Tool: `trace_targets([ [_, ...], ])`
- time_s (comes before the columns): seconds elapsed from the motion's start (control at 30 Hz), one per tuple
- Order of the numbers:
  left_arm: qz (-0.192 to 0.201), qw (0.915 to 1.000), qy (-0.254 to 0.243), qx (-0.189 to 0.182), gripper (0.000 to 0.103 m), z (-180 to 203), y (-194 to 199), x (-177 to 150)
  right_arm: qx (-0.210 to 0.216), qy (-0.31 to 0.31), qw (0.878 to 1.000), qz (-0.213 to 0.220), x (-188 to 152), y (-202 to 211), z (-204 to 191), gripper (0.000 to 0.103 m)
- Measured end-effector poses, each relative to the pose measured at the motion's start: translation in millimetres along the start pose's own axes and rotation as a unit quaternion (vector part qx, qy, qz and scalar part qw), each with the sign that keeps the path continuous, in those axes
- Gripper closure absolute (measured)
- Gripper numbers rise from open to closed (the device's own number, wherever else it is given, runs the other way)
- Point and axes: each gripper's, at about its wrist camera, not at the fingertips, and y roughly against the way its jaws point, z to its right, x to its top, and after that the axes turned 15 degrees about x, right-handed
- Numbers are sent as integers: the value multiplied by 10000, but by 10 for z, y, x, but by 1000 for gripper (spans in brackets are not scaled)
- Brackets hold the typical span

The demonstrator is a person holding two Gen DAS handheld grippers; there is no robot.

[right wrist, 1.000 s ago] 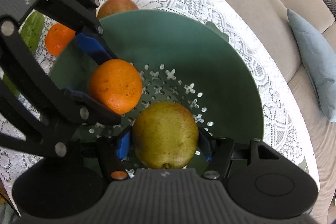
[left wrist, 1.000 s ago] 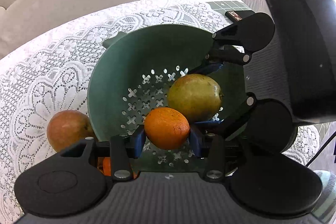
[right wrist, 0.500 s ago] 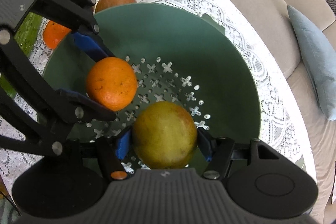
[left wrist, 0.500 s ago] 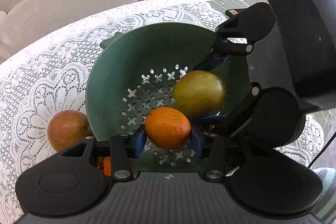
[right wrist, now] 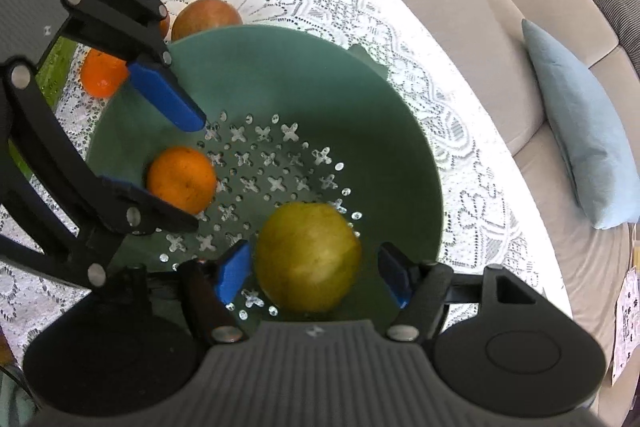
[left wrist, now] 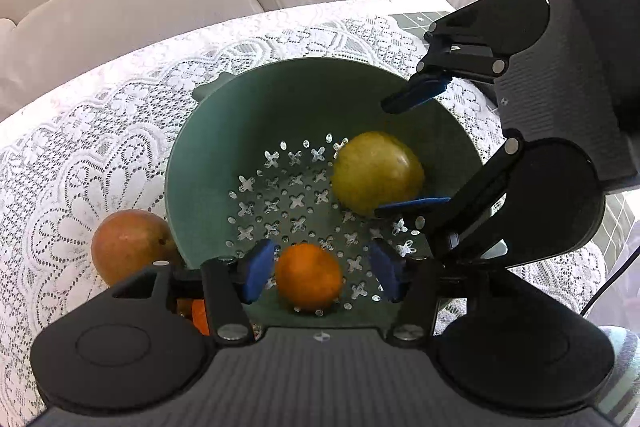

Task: Organize fruits
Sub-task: 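Carry the pear and orange over the green colander and open both grippers, then move both grippers back from the colander toward the fruit pile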

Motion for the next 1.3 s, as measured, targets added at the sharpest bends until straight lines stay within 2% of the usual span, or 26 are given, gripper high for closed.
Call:
trace_targets([
  [0.3,261,9993,248,27,38,-22,249,-51,-302,-82,9991,277,52,162,-118,31],
  [0.53,601,9963,608,131,37,-179,518,-182,-447,-597,9946,718,111,292,-203,31],
  [0.73,745,9926,922,269,37,-396,691,-347,-351,-912,9890,1107,196,356,-358,31],
  [0.93,771,9892,1112,557,37,-603,789,-491,-160,-901,9853,1444,311,397,-570,30],
  [1.3,731,9850,1383,733,37,-909,806,-706,-40,-614,9865,1516,520,305,-837,29],
])
